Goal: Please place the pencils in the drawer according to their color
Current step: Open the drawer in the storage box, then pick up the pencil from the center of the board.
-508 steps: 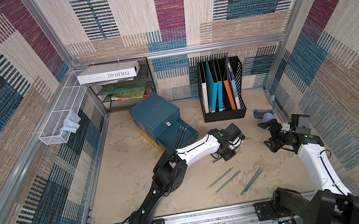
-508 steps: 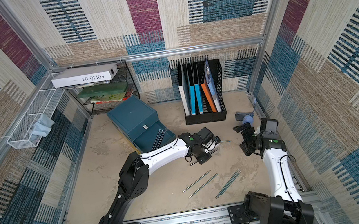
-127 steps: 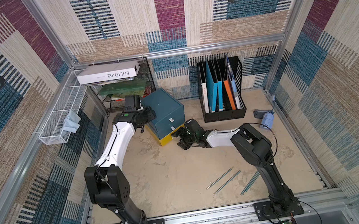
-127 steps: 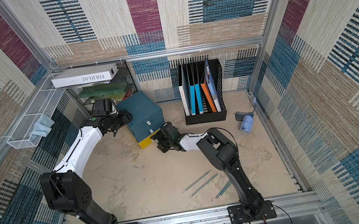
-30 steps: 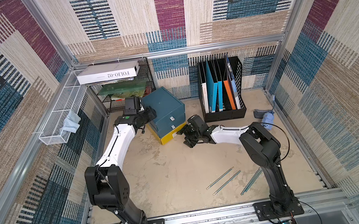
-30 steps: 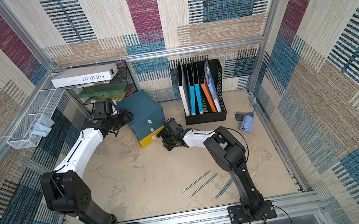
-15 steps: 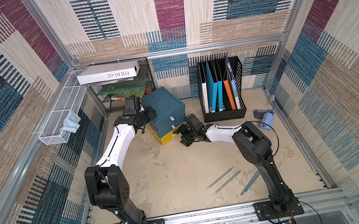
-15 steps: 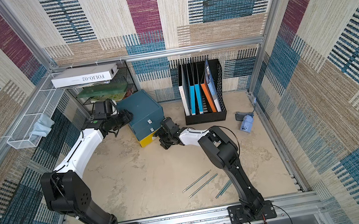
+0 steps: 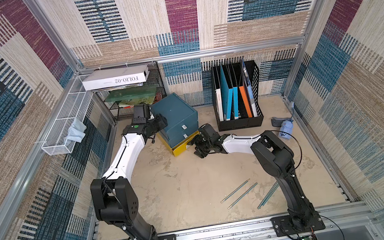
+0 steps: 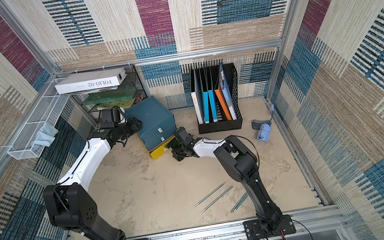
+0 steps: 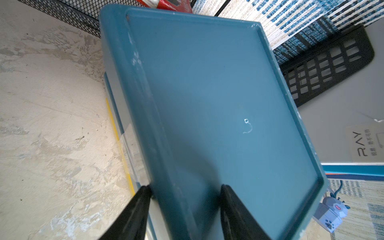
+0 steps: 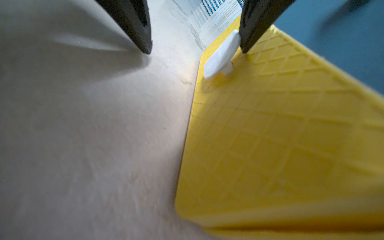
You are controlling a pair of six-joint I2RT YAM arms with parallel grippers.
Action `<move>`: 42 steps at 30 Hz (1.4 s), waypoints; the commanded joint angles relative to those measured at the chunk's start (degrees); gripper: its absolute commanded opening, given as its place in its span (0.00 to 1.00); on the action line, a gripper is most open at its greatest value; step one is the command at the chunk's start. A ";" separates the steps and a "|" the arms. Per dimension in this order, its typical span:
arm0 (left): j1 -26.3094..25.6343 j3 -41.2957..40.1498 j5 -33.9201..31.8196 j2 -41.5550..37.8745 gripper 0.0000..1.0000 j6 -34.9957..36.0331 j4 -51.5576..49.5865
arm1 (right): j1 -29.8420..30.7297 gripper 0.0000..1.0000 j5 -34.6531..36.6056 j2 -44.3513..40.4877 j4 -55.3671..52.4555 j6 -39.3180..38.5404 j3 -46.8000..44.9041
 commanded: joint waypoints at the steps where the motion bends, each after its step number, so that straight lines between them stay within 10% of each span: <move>1: -0.30 -1.61 2.12 2.02 0.56 2.16 -22.17 | 0.07 0.68 -0.18 -1.81 -3.12 -1.48 -1.63; 22: -0.40 -2.31 3.20 1.85 0.55 0.89 -20.88 | 3.02 0.71 0.92 -19.44 -5.05 -2.81 -20.29; 42: -0.90 6.67 5.34 -9.67 0.64 6.89 -22.51 | 0.90 0.84 4.83 -35.86 -11.30 -13.70 -19.54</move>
